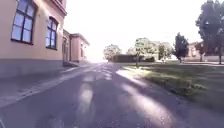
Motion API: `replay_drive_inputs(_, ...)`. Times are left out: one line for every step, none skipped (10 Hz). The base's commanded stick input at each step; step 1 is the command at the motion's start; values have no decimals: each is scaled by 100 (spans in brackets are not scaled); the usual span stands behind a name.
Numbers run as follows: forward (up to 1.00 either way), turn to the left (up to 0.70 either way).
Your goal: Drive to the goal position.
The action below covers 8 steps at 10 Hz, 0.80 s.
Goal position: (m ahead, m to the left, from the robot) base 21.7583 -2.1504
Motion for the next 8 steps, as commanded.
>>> replay_drive_inputs(70,0)
replay_drive_inputs(70,0)
replay_drive_inputs(70,0)
replay_drive_inputs(70,0)
replay_drive_inputs(70,0)
replay_drive_inputs(70,0)
replay_drive_inputs(70,0)
replay_drive_inputs(70,0)
